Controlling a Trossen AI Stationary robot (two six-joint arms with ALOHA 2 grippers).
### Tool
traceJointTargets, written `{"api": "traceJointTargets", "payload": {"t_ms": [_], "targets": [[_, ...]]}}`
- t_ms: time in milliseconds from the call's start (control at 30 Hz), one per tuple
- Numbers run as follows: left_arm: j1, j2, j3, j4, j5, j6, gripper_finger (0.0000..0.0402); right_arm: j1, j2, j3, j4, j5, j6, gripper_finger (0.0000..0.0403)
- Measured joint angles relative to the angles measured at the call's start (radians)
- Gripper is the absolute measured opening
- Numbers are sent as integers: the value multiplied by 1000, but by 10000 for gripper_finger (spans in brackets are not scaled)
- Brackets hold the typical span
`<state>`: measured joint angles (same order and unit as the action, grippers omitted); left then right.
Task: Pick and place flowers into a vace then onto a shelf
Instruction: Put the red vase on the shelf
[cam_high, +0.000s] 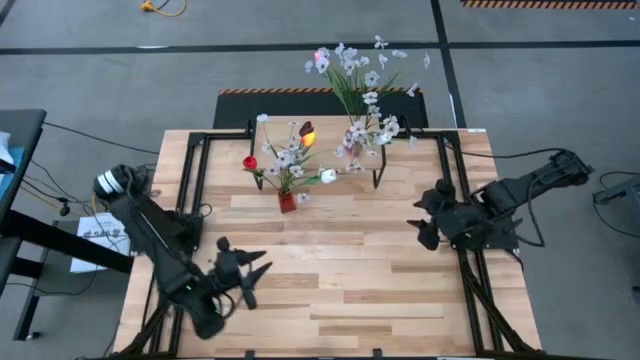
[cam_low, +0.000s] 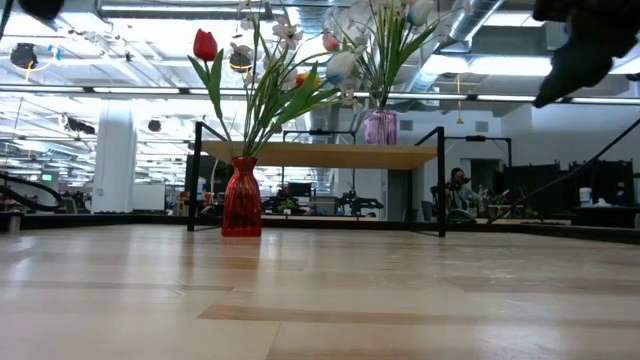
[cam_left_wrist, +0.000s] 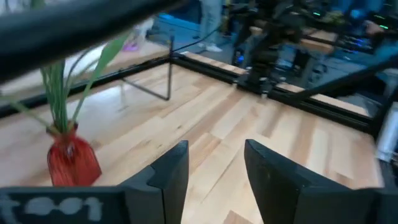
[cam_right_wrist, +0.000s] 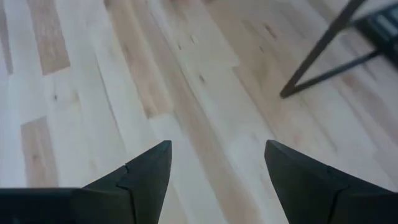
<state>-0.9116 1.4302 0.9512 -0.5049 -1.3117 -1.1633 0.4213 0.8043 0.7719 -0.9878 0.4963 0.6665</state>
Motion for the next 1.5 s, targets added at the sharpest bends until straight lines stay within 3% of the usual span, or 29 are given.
{"api": "traceJointTargets", "payload": {"t_ms": [300, 733, 933, 1100, 1267, 1367, 1500], "targets": [[103, 277, 0, 0, -11, -284, 149, 133, -116, 0, -93, 8, 119, 250], [315, 534, 0, 32, 76, -430, 149, 294, -220, 0, -129, 27, 114, 250], [351, 563, 3, 52, 45, -385, 149, 336, -224, 0, -132, 28, 114, 250], [374, 563, 24, 46, -40, -268, 149, 346, -224, 0, -135, 38, 122, 250], [417, 563, 36, 39, -48, -170, 149, 346, -224, 0, -135, 53, 123, 250], [433, 563, 37, 5, -51, -182, 149, 346, -224, 0, -135, 56, 137, 250], [435, 540, 37, -127, -48, -306, 149, 346, -224, 0, -135, 56, 146, 250]]}}
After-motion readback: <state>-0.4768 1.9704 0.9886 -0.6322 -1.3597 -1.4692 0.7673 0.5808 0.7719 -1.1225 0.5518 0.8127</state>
